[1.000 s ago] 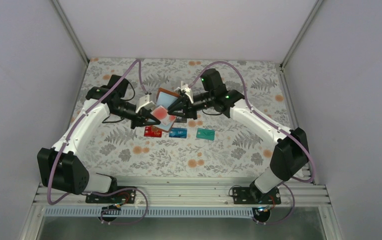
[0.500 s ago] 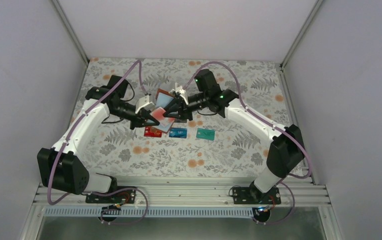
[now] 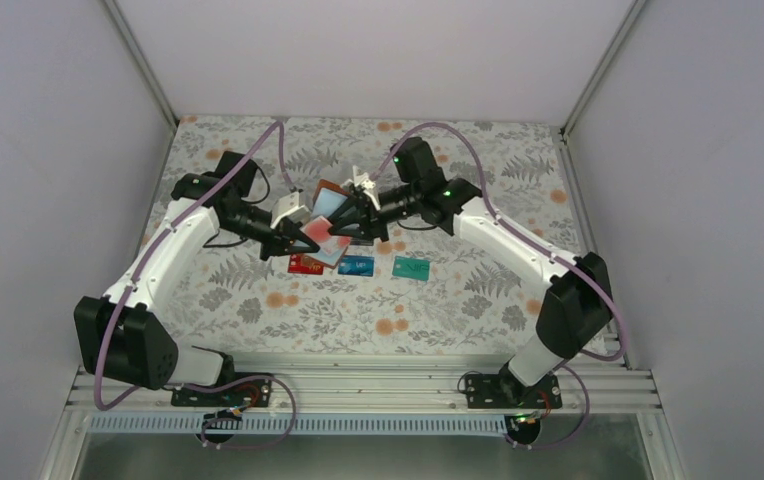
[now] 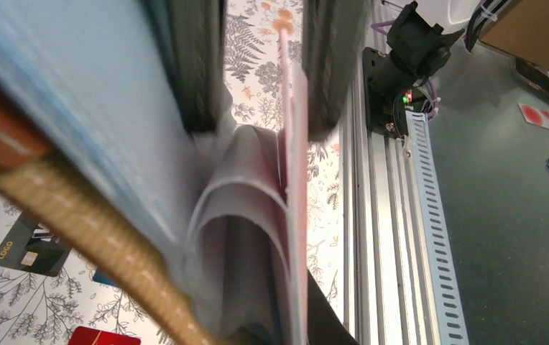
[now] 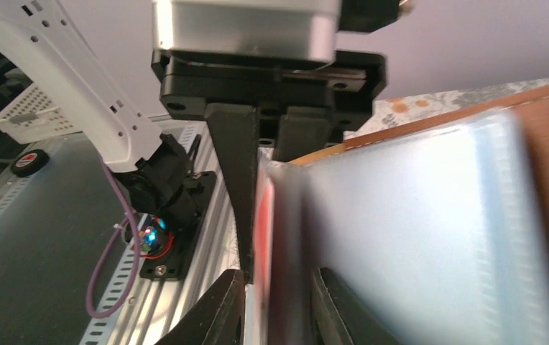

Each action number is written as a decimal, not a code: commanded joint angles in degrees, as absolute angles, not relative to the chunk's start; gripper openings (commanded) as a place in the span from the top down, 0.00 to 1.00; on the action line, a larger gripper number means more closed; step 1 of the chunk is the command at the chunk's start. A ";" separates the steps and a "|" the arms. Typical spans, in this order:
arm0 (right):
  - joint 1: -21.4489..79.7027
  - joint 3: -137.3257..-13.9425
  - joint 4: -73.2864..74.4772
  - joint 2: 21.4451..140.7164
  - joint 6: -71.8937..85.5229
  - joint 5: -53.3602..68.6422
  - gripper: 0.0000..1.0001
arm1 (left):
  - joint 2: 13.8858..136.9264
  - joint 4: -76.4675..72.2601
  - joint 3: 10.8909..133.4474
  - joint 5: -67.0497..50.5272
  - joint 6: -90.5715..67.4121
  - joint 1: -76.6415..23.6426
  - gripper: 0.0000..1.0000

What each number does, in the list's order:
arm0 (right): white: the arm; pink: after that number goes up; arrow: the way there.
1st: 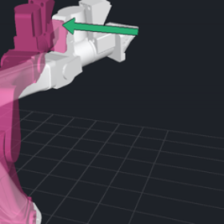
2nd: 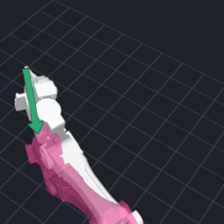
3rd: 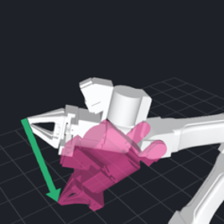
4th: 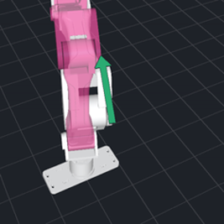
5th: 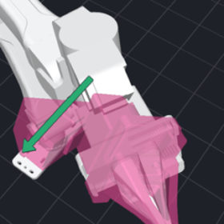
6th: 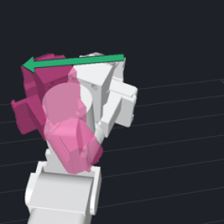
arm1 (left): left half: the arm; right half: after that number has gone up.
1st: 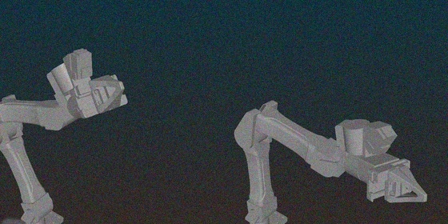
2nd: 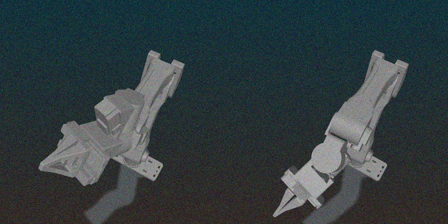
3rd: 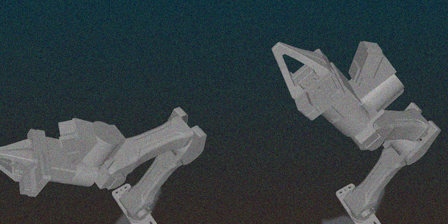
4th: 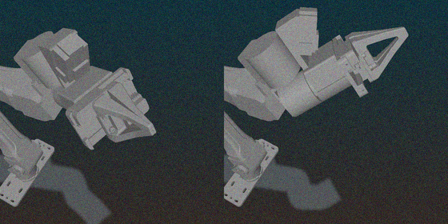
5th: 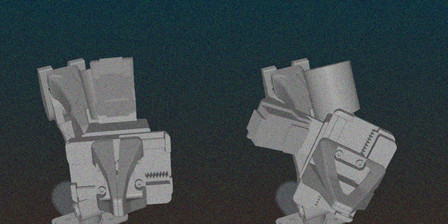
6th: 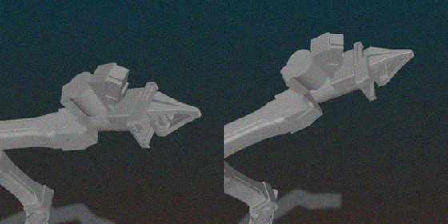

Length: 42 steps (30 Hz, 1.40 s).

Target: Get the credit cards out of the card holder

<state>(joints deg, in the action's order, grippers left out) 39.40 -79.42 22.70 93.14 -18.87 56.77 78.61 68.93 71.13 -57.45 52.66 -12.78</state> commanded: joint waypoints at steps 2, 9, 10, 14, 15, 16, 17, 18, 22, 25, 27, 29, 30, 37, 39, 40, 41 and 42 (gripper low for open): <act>37.33 -80.57 19.81 90.10 -14.69 53.40 0.75 | 76.90 68.72 70.86 -60.78 55.37 -13.37 0.98; 37.94 -79.86 19.63 92.63 -13.45 50.10 0.80 | 76.68 68.91 71.06 -60.80 55.36 -13.49 0.97; 37.97 -79.65 19.68 92.49 -13.57 49.94 0.79 | 76.65 68.94 70.90 -60.82 55.33 -13.45 0.98; 38.14 -79.01 19.69 92.18 -13.58 48.28 0.79 | 76.59 68.87 70.70 -60.82 55.59 -13.51 0.98; 38.26 -78.90 19.69 92.22 -13.58 47.91 0.79 | 76.56 68.90 70.73 -60.82 55.71 -13.58 0.98; 38.46 -78.70 19.69 92.34 -13.68 47.60 0.79 | 76.55 68.91 70.80 -60.82 55.72 -13.56 0.98; 38.69 -78.46 19.63 92.49 -13.97 47.56 0.78 | 76.55 68.91 70.92 -60.78 55.70 -13.54 0.98; 39.06 -78.19 19.48 92.61 -14.21 47.48 0.76 | 76.61 68.84 70.93 -60.77 55.72 -13.54 0.97; 40.60 -78.59 19.40 93.60 -14.89 47.14 0.75 | 76.51 68.90 71.20 -60.93 55.72 -13.54 0.98; 41.16 -78.60 19.15 93.86 -15.13 48.01 0.76 | 76.56 68.99 71.29 -60.91 55.85 -13.54 0.98; 41.37 -78.63 19.71 94.01 -15.82 49.47 0.78 | 76.54 69.09 71.36 -60.95 55.82 -13.60 0.97; 41.48 -78.43 20.63 93.90 -16.83 50.90 0.81 | 76.56 69.15 71.29 -61.04 55.94 -13.54 0.98; 41.48 -78.18 20.92 93.63 -17.22 51.34 0.84 | 76.51 69.17 71.32 -61.08 55.98 -13.56 0.98; 41.45 -77.51 23.83 93.09 -19.63 56.42 0.88 | 76.68 69.23 71.46 -60.87 56.25 -13.59 0.98; 41.44 -76.65 23.92 92.91 -19.11 56.90 0.93 | 76.66 69.31 71.45 -60.69 56.32 -13.55 0.98; 41.36 -76.02 23.24 92.15 -18.48 56.83 0.95 | 76.64 69.34 71.50 -60.57 56.34 -13.58 0.97; 41.25 -75.32 22.48 91.47 -18.01 56.83 0.96 | 76.51 69.39 71.45 -60.49 56.26 -13.54 0.98; 41.05 -74.78 21.36 90.68 -17.13 56.49 0.96 | 76.55 69.37 71.32 -60.39 56.32 -13.54 0.98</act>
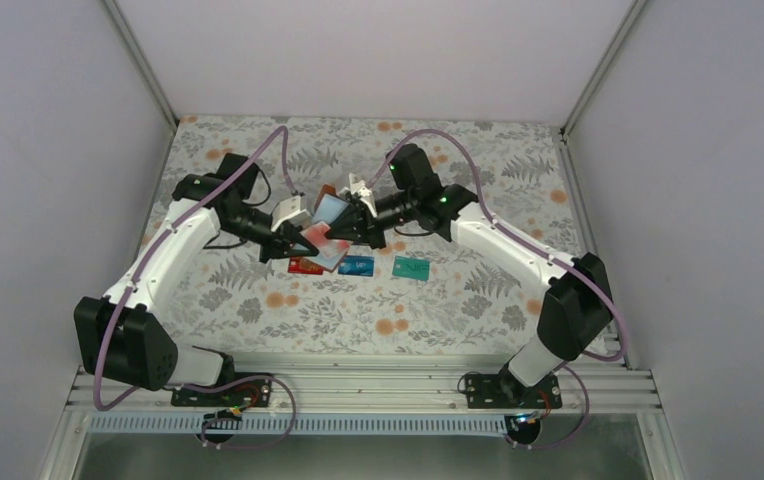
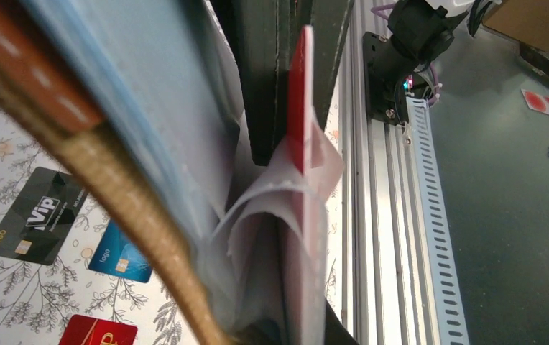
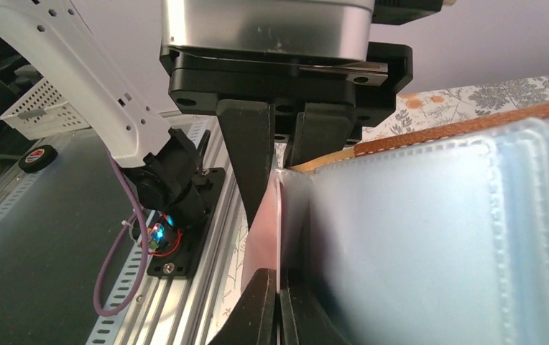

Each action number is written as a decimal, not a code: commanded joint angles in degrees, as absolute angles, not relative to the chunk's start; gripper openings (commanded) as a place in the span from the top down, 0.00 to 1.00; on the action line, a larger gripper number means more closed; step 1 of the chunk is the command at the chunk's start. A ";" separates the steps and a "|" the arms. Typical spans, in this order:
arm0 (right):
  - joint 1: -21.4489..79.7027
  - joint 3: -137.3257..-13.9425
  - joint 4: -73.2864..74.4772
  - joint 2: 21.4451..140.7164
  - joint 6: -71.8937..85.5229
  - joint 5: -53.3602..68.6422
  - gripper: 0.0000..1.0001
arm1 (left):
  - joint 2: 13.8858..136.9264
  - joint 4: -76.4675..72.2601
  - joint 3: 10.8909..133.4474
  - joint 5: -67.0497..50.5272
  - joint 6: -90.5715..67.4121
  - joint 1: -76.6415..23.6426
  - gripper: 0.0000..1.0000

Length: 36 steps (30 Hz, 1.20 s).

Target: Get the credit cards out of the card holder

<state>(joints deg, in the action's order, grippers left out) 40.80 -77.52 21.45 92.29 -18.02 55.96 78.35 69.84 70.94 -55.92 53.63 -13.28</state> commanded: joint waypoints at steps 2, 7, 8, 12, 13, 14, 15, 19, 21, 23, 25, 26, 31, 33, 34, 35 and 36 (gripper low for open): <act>40.44 -74.72 20.61 89.77 -15.75 55.77 0.96 | 76.56 69.28 70.89 -60.13 56.29 -13.54 0.98; 39.48 -75.30 19.64 88.34 -14.43 54.58 0.96 | 76.49 68.82 69.75 -60.14 55.97 -13.61 0.91; 39.34 -75.28 19.23 88.17 -14.35 54.91 0.96 | 76.49 69.27 69.61 -60.53 56.59 -13.62 0.87; 39.20 -75.84 19.07 87.94 -14.95 55.33 0.96 | 76.37 70.69 69.39 -61.62 57.85 -13.62 0.81; 39.20 -75.85 19.03 87.83 -15.25 55.21 0.96 | 76.31 70.74 69.35 -61.73 57.91 -13.67 0.81; 39.13 -75.85 19.03 87.56 -15.58 55.20 0.96 | 76.32 70.83 69.21 -61.86 57.92 -13.65 0.81; 39.11 -76.01 19.24 87.37 -15.92 55.23 0.96 | 76.27 70.76 69.08 -61.83 57.91 -13.64 0.81; 38.83 -77.62 21.71 86.73 -17.17 53.34 0.96 | 76.22 70.53 68.55 -61.09 57.81 -13.62 0.97; 38.34 -78.47 23.51 86.12 -18.13 52.27 0.96 | 76.12 70.24 68.34 -60.11 57.58 -13.69 0.98; 37.71 -78.85 24.72 85.43 -18.95 51.53 0.96 | 76.16 69.49 67.96 -58.86 56.77 -13.68 0.98; 37.21 -79.28 25.51 85.01 -19.59 51.18 0.96 | 76.07 68.98 67.78 -58.11 56.49 -13.68 0.98; 37.11 -79.56 25.97 85.03 -19.86 51.01 0.96 | 76.11 68.85 67.91 -57.90 56.32 -13.70 0.98; 37.01 -79.70 26.35 84.56 -20.41 51.00 0.96 | 76.10 68.40 67.78 -57.13 55.77 -13.73 0.98; 37.02 -79.61 26.49 84.70 -20.72 51.91 0.96 | 76.00 68.10 67.71 -57.00 55.62 -13.72 0.98; 37.05 -79.80 26.77 84.92 -20.82 52.14 0.96 | 76.02 67.97 67.68 -57.10 55.46 -13.71 0.98; 37.03 -80.15 27.32 85.18 -21.09 52.15 0.96 | 76.05 68.06 67.65 -57.08 55.52 -13.72 0.98; 37.04 -80.51 28.32 85.19 -21.58 52.07 0.96 | 75.92 68.19 67.53 -56.83 55.85 -13.71 0.98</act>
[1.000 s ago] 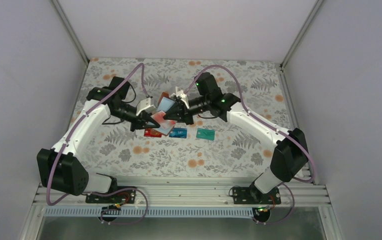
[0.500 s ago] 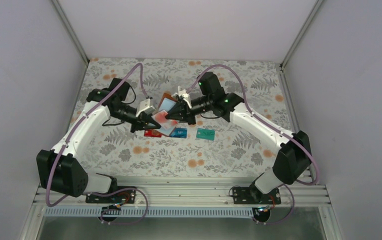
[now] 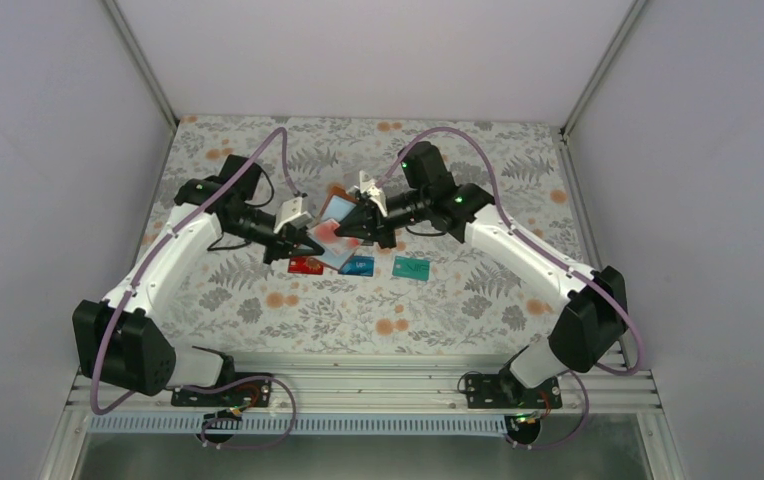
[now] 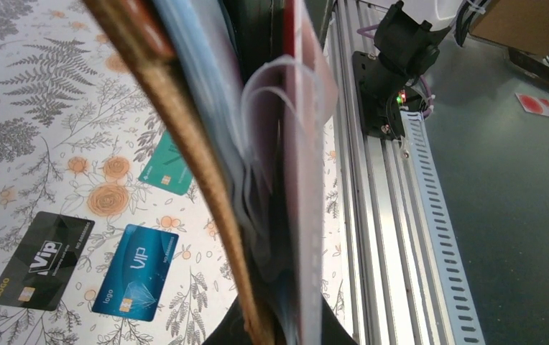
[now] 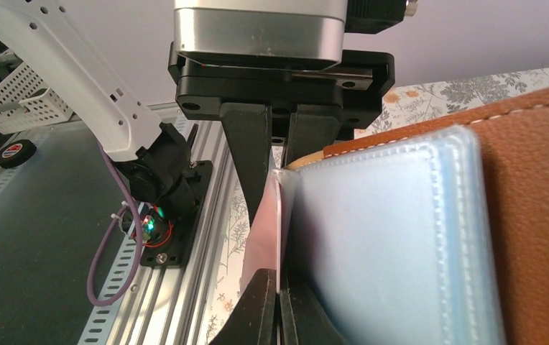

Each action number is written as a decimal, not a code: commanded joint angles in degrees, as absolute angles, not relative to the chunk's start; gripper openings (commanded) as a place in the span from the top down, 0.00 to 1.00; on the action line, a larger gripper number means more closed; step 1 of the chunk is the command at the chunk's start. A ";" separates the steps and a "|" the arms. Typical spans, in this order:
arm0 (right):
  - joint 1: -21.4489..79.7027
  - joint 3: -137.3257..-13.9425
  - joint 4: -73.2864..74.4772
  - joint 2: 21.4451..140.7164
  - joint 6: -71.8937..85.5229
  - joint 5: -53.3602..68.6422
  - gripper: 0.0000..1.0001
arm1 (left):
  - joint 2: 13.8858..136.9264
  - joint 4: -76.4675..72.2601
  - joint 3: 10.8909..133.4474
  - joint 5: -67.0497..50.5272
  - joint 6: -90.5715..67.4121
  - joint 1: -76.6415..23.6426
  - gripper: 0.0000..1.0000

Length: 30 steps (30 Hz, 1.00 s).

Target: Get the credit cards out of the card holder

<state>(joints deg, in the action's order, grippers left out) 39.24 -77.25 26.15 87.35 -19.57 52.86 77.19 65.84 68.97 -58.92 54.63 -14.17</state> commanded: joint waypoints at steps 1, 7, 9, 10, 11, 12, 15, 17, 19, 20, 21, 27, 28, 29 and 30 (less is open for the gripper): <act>36.93 -80.91 28.93 85.00 -22.07 51.92 0.96 | 75.94 68.28 67.46 -56.33 56.04 -13.78 0.98; 35.80 -83.05 31.39 85.26 -22.50 48.43 0.96 | 75.70 66.59 65.64 -50.54 55.95 -13.81 0.98; 35.69 -83.25 31.89 85.72 -22.30 47.52 0.96 | 75.65 66.05 64.85 -48.95 55.69 -13.81 0.98; 35.61 -83.28 31.90 85.76 -22.27 47.39 0.96 | 75.67 65.87 64.53 -48.28 55.69 -13.82 0.98; 35.62 -83.28 31.76 85.67 -22.16 47.33 0.96 | 75.57 65.49 64.14 -47.53 55.67 -13.80 0.98; 35.57 -83.17 31.48 85.47 -22.11 47.46 0.96 | 75.58 65.11 63.59 -46.88 55.53 -13.80 0.98; 35.55 -81.57 28.77 85.67 -20.42 49.63 0.96 | 75.56 64.07 63.43 -47.06 54.28 -13.85 0.98; 36.22 -79.72 25.08 86.80 -17.86 53.14 0.96 | 75.68 62.24 64.40 -52.12 49.32 -13.80 0.98; 37.16 -79.09 22.62 88.42 -15.47 56.43 0.96 | 76.11 60.60 66.10 -60.53 44.68 -13.93 0.98; 37.26 -78.89 21.46 88.92 -14.32 57.29 0.96 | 76.52 62.82 67.57 -63.43 45.43 -13.91 0.98; 37.20 -78.41 20.97 89.09 -13.72 57.32 0.96 | 76.93 64.68 69.22 -64.82 47.01 -13.91 0.97; 35.64 -78.62 24.73 87.62 -15.26 52.00 0.96 | 77.23 66.05 67.30 -59.91 50.08 -13.87 0.98; 35.21 -78.83 25.58 86.99 -15.46 50.19 0.96 | 77.18 64.84 65.95 -58.29 49.46 -13.74 0.98; 34.35 -79.17 26.05 85.81 -15.63 48.89 0.96 | 77.21 63.68 64.50 -56.18 49.20 -13.35 0.98; 33.22 -79.68 26.29 84.47 -15.53 47.47 0.96 | 77.10 62.30 63.07 -53.55 48.84 -12.80 0.98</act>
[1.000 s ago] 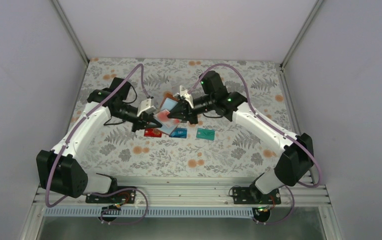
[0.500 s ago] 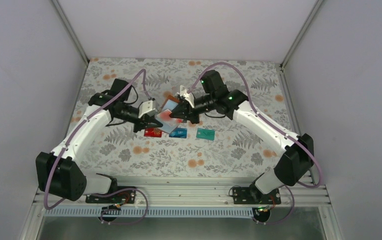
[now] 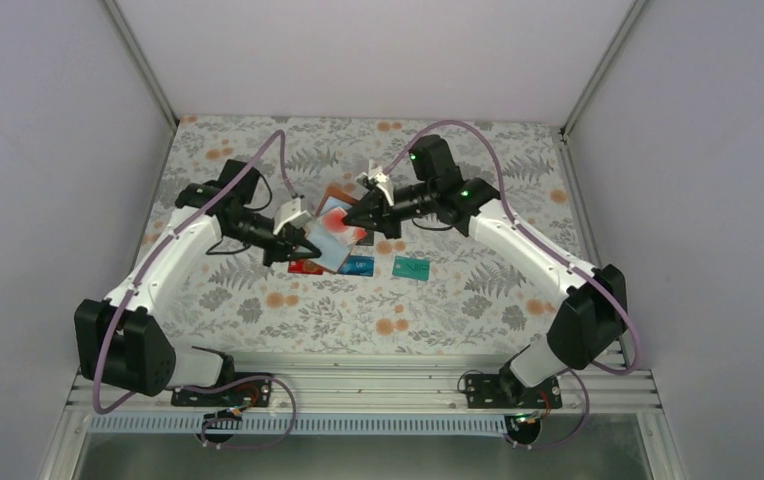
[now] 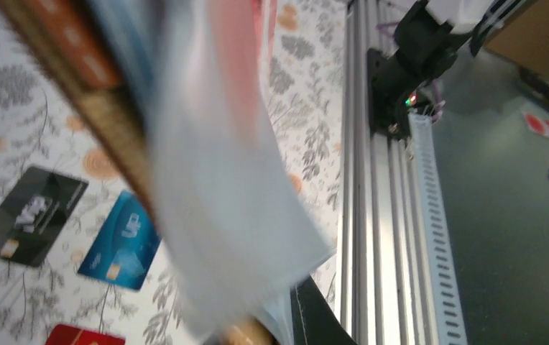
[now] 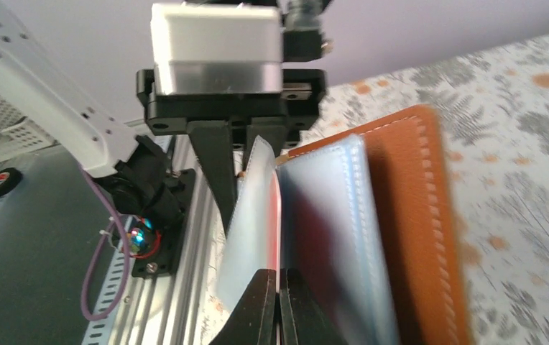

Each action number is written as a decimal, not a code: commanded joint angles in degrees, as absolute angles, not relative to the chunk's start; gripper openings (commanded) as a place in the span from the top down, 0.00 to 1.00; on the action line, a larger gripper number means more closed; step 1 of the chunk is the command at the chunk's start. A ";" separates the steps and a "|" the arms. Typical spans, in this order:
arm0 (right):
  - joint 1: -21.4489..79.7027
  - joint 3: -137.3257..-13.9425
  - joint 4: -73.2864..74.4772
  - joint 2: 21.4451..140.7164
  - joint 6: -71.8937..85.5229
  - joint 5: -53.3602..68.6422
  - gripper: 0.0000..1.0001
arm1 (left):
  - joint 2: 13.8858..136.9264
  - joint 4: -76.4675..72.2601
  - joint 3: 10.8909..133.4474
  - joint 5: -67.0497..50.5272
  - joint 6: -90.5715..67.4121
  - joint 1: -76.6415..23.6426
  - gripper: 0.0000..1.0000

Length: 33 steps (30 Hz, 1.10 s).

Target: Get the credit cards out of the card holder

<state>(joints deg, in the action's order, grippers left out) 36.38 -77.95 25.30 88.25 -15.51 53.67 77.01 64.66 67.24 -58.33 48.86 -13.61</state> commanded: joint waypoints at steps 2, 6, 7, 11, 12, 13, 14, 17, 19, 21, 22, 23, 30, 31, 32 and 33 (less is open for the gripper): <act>30.56 -80.55 26.70 81.70 -14.67 44.08 0.96 | 77.56 59.98 60.92 -50.47 47.85 -10.87 0.98; 24.35 -81.43 27.08 78.81 -11.20 36.52 0.96 | 79.35 57.92 60.77 -48.94 45.39 -4.14 0.98; 23.71 -81.55 27.60 78.72 -11.02 35.73 0.96 | 79.58 57.22 60.90 -49.03 44.25 -2.09 0.98; 24.44 -80.93 31.74 81.99 -12.51 44.53 0.96 | 79.21 52.40 60.18 -48.87 37.99 4.72 0.98; 26.35 -80.65 33.71 83.56 -13.19 43.55 0.96 | 79.13 50.96 59.61 -48.68 36.35 6.11 0.98; 28.78 -80.50 36.19 85.58 -14.16 40.19 0.96 | 79.08 49.68 59.06 -48.22 35.10 7.23 0.98; 31.96 -80.17 38.59 87.83 -14.90 35.99 0.96 | 79.27 48.72 58.73 -47.35 33.83 8.22 0.98; 40.23 -79.93 46.03 97.75 -17.51 33.32 0.96 | 79.89 47.51 58.71 -44.69 31.93 9.88 0.98; 44.26 -78.94 47.90 102.72 -19.02 32.29 0.96 | 80.09 47.91 59.28 -44.75 31.80 10.27 0.98; 46.50 -78.13 47.68 106.54 -19.58 32.65 0.96 | 79.82 48.07 59.41 -45.43 31.91 10.33 0.98; 47.07 -78.45 47.27 108.20 -19.52 33.83 0.96 | 79.61 48.07 59.41 -45.64 32.06 10.32 0.98; 47.57 -78.91 46.94 110.05 -19.70 35.08 0.96 | 79.47 48.12 59.39 -45.70 32.06 10.36 0.98; 49.14 -80.23 47.48 117.43 -21.24 34.78 0.96 | 79.13 48.67 59.35 -45.40 32.53 10.37 0.98; 49.18 -79.86 47.70 117.38 -21.63 34.02 0.96 | 79.18 48.75 59.41 -45.48 32.61 10.37 0.97; 49.09 -79.54 48.05 117.15 -22.07 32.55 0.96 | 79.21 48.90 59.41 -45.60 32.72 10.36 0.98; 49.10 -79.25 48.40 117.04 -22.44 30.34 0.96 | 79.24 49.01 59.41 -45.76 32.80 10.37 0.97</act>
<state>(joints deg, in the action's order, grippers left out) 48.88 -79.24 46.52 116.42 -19.88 36.36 79.72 49.32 58.92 -44.73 32.51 10.13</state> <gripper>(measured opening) 0.044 0.035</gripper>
